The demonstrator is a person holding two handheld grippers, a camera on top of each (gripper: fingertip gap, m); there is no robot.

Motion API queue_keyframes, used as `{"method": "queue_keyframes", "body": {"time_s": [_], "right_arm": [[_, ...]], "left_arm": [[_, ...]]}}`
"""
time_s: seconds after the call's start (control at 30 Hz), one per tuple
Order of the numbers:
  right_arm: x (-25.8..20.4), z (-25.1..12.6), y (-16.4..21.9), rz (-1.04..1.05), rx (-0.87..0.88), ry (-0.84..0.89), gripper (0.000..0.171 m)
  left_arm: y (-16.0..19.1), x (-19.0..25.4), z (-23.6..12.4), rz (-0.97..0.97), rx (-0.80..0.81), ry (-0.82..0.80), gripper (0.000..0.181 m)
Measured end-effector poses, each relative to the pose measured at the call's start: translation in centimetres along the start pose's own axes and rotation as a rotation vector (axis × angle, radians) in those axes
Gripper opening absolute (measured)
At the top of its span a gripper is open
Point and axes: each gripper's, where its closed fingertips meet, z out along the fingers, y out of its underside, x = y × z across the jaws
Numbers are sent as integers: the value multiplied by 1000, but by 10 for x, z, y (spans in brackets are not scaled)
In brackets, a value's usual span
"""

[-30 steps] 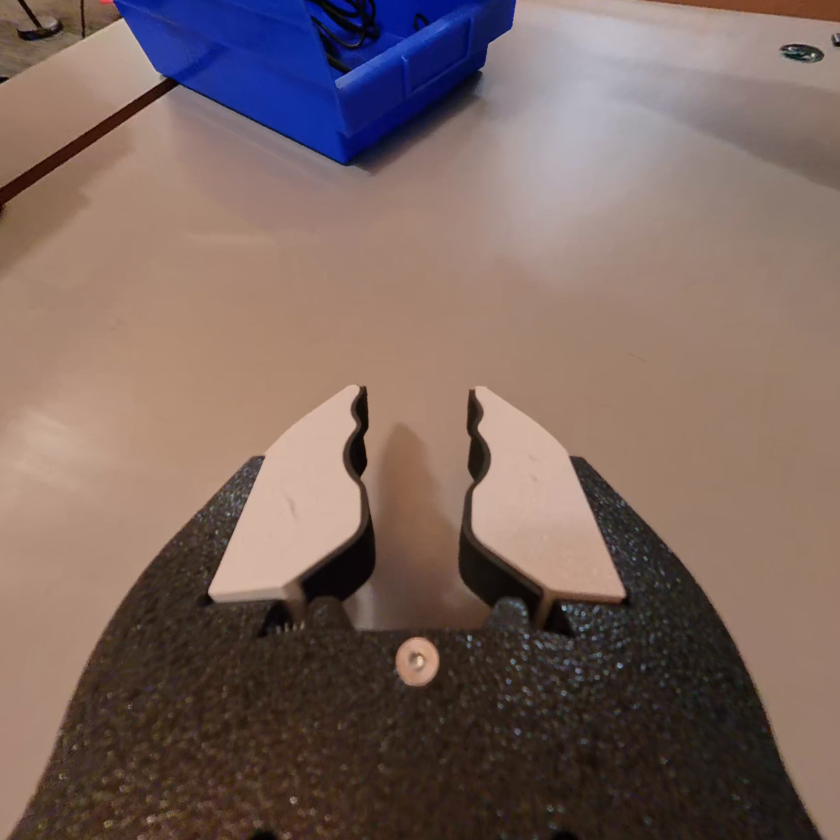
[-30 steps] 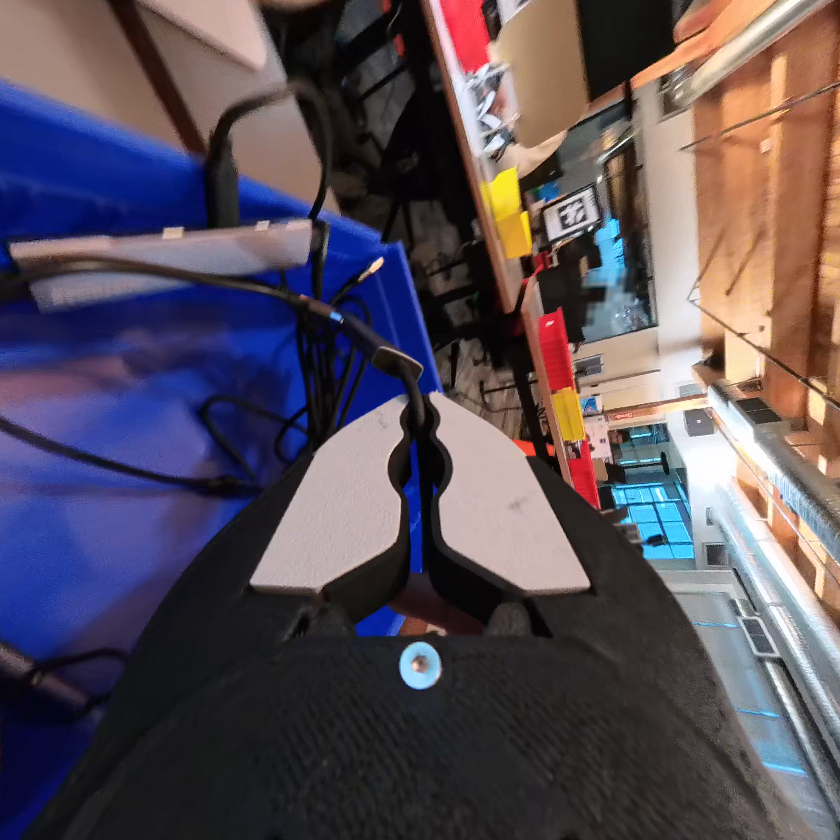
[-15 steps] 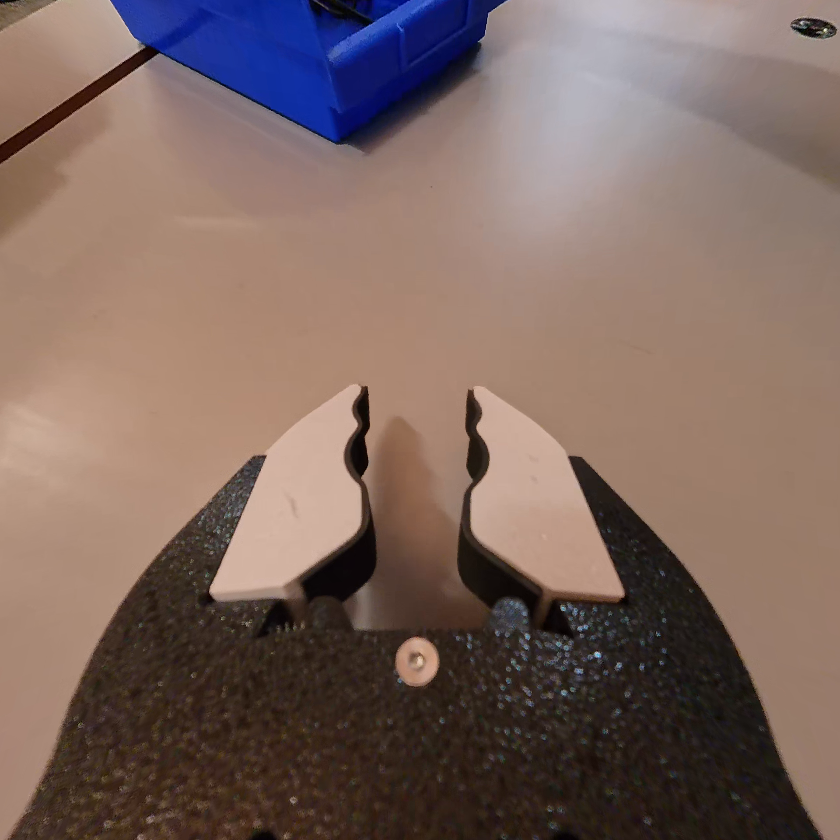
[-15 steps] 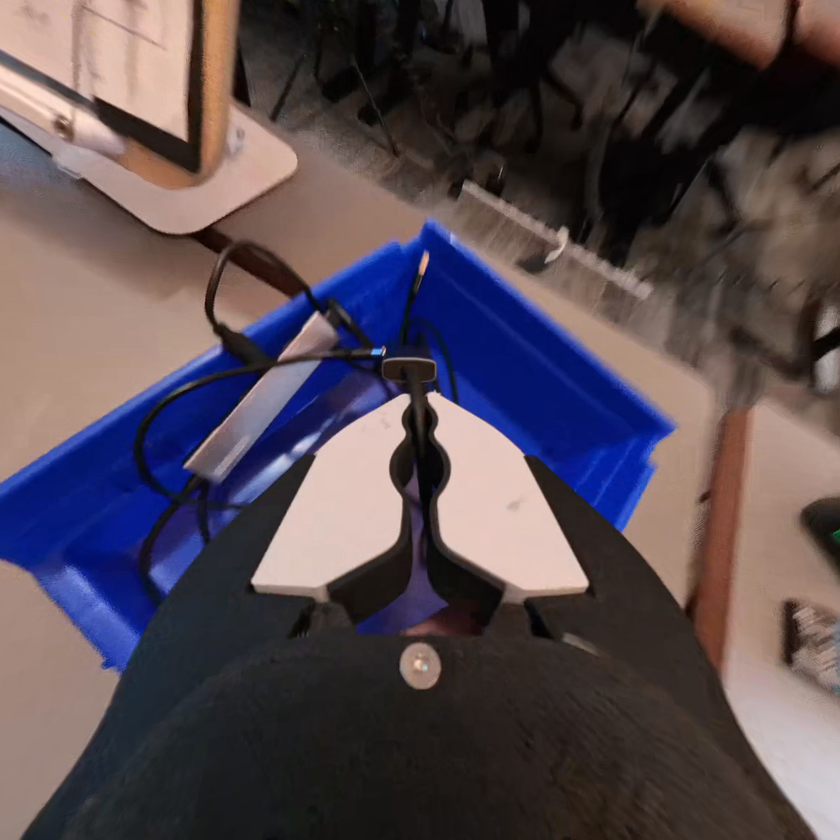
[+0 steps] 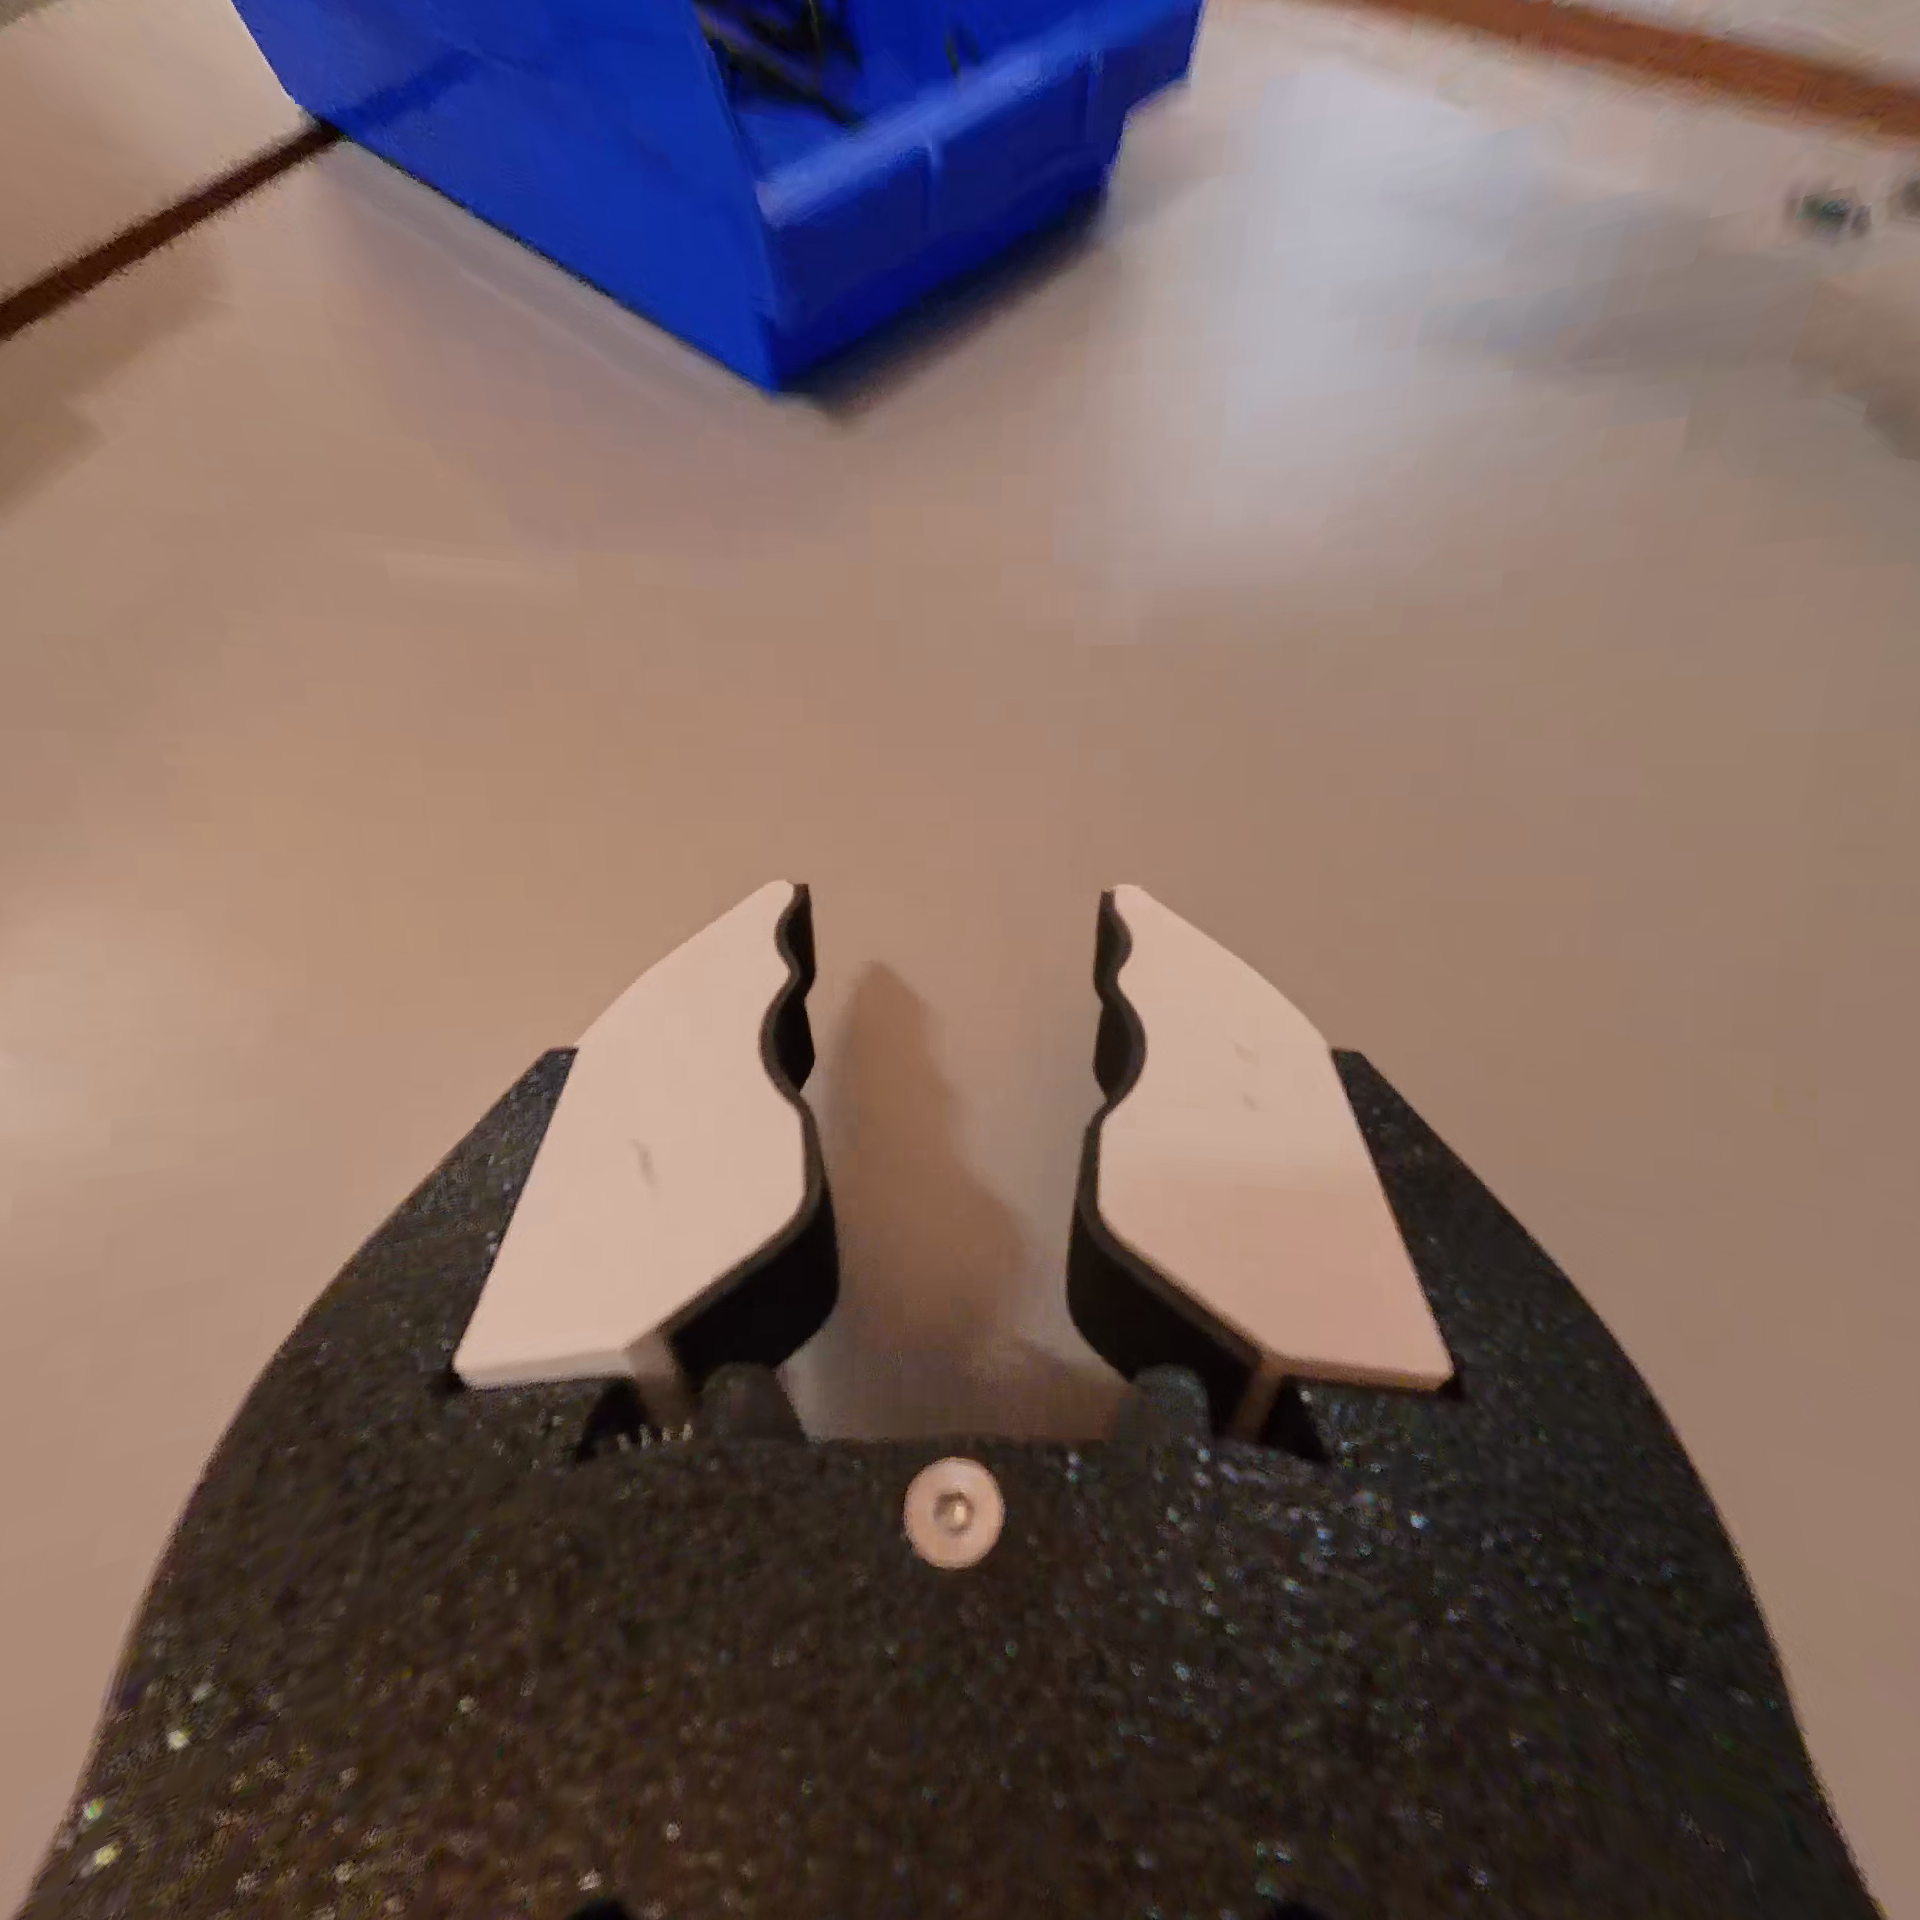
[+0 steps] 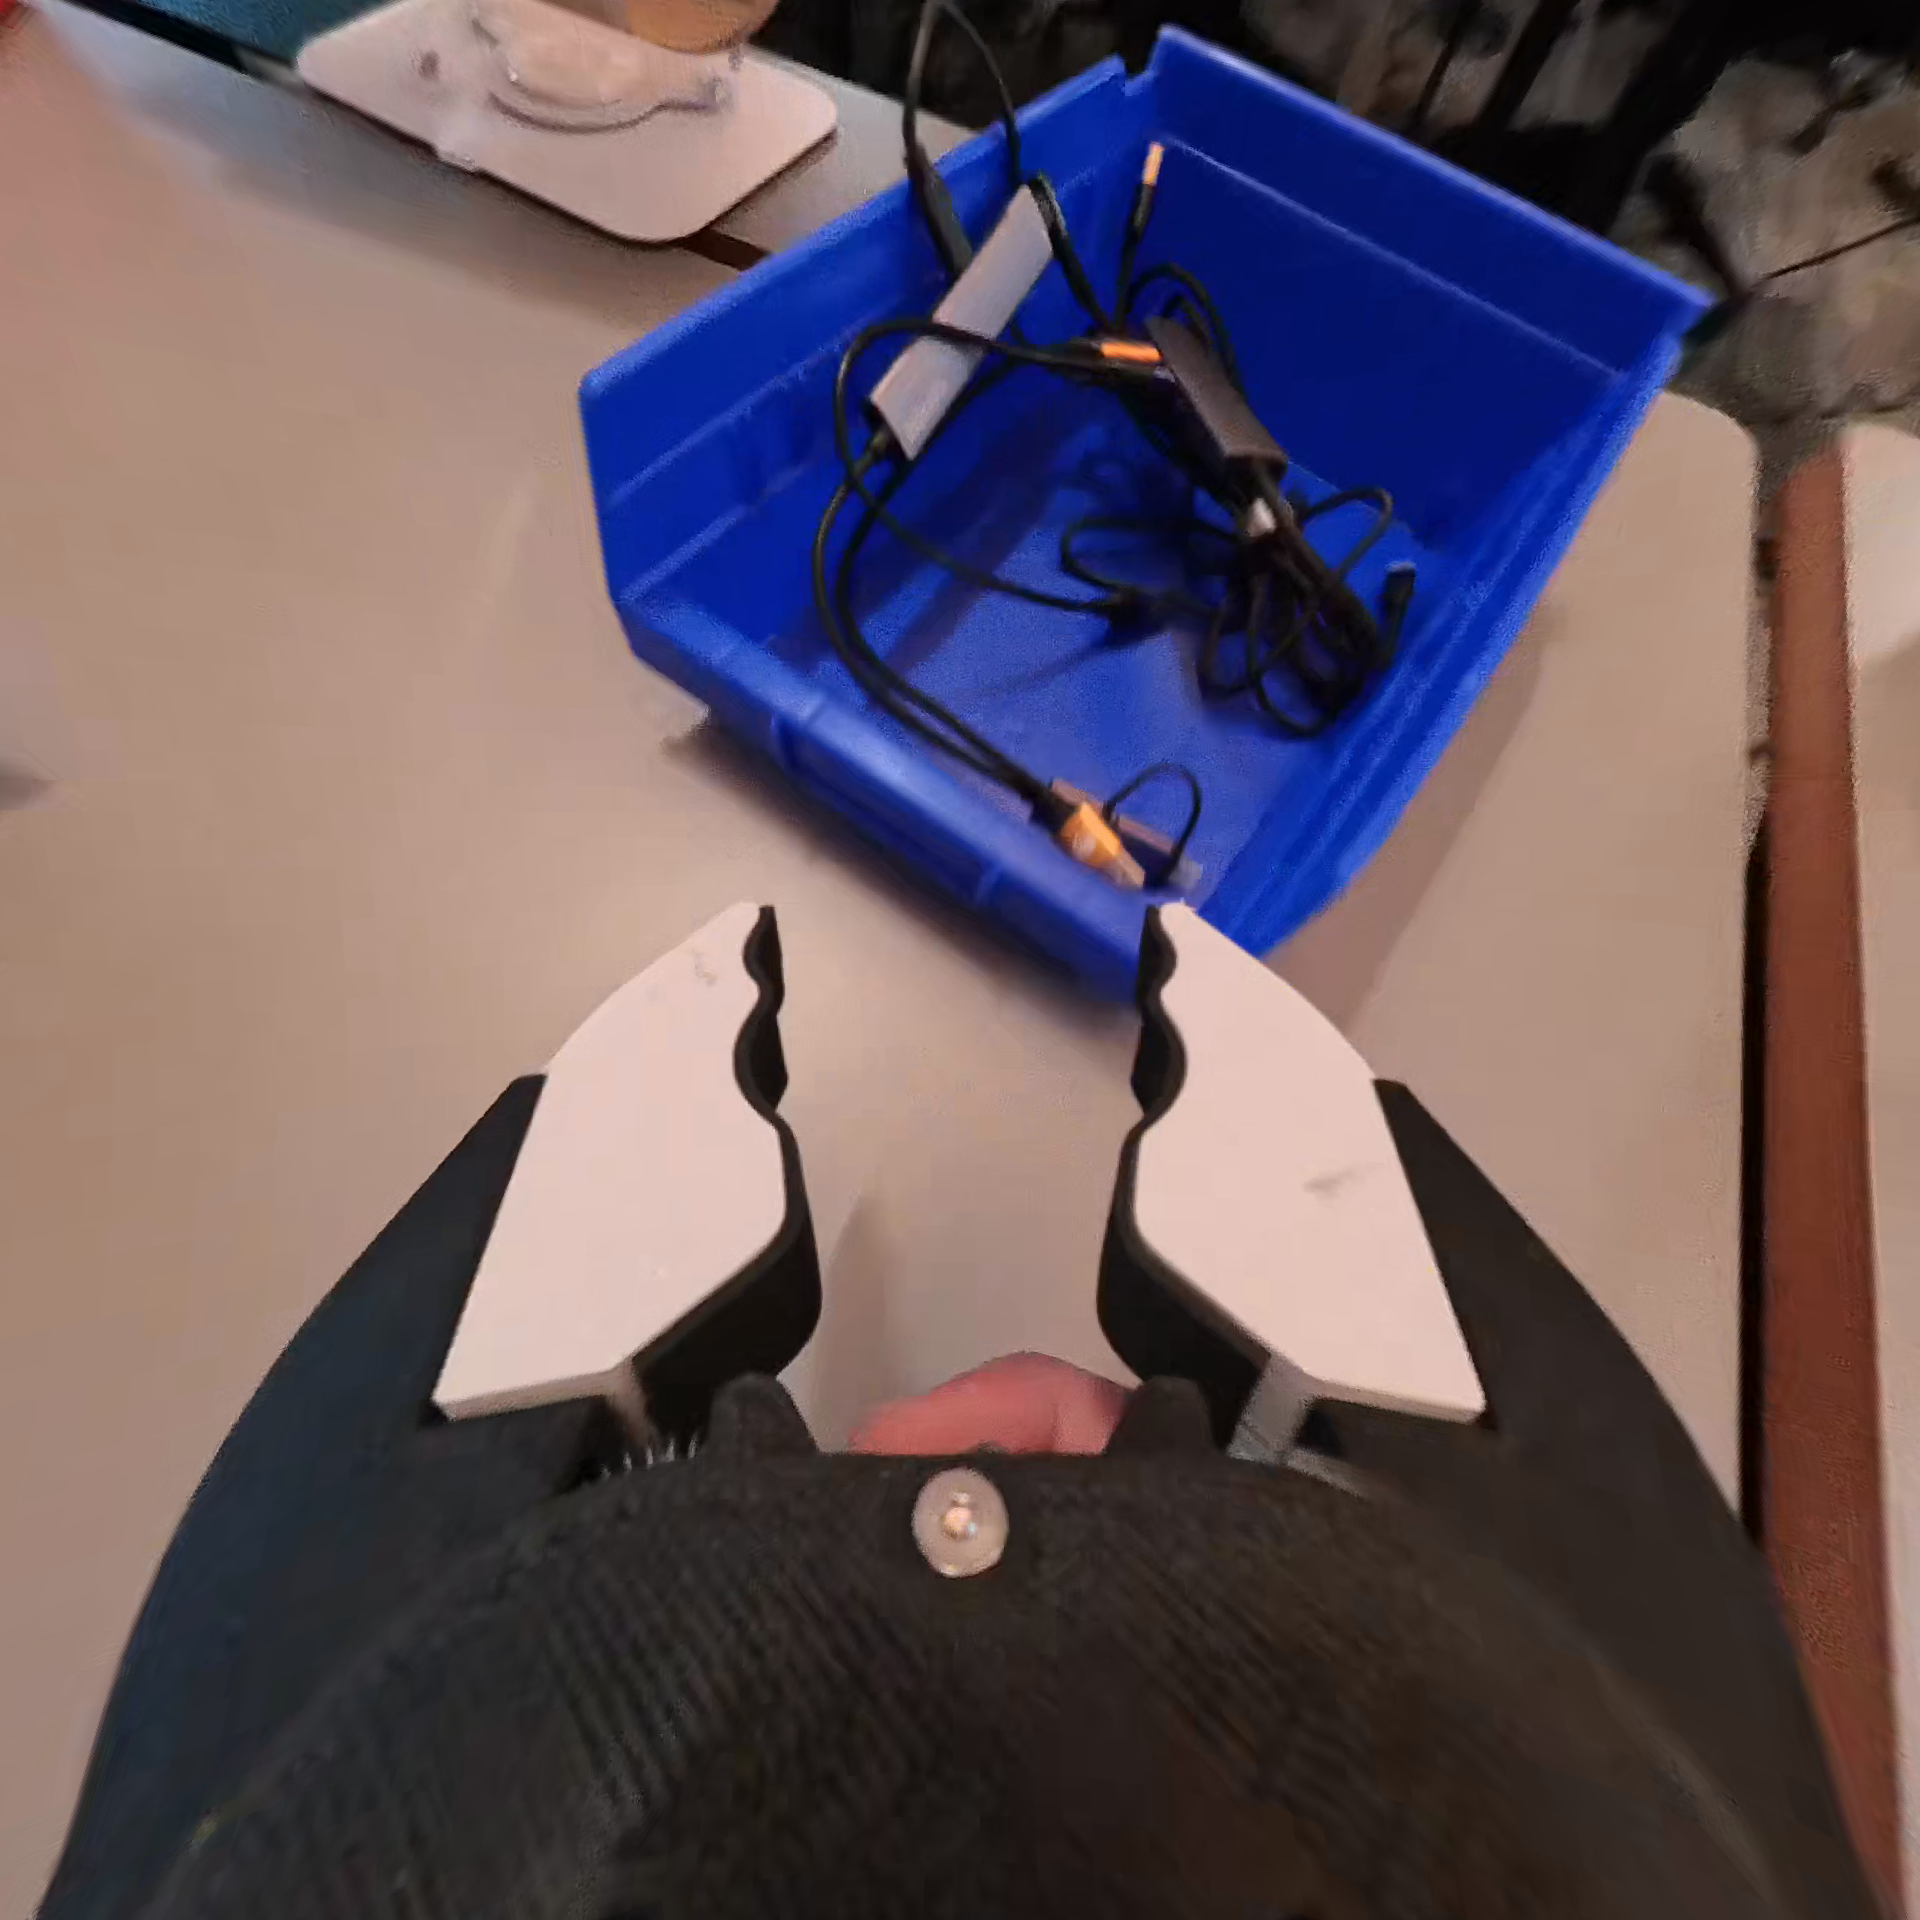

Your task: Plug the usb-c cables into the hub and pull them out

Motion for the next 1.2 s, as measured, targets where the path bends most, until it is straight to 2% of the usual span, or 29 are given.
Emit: {"method": "queue_keyframes", "body": {"time_s": [0.03,0.13,0.23,0.33,0.43,0.57,0.7,0.8,0.87,0.97,1.07,1.2], "right_arm": [[-6,-11,13,10,24,41,67],[-22,-31,52,61,62,142,72],[-23,-41,76,111,92,249,81],[-24,-46,77,147,116,256,87],[-20,-55,58,171,193,268,92],[-31,-58,37,195,294,188,84],[-43,-49,38,146,256,159,81],[-55,-48,34,82,241,125,79],[-58,-51,30,45,245,126,77],[-59,-60,20,12,277,148,73],[-58,-73,7,-11,330,178,71],[-66,-88,-12,-26,404,189,70]], "left_arm": [[-14,0,7,-44,42,-5,52],[-59,-16,33,-157,139,-94,60],[-92,-50,69,-232,161,-228,65],[-125,-75,99,-289,171,-312,70],[-153,-89,120,-235,196,-404,68],[-155,-94,157,-280,90,-381,48],[-157,-99,169,-225,57,-375,21],[-151,-103,162,-116,24,-400,17],[-141,-112,146,-121,13,-426,8],[-119,-113,113,-65,-3,-382,7],[-87,-103,62,-13,-27,-326,7],[-28,-84,-27,17,-30,-244,7]]}}
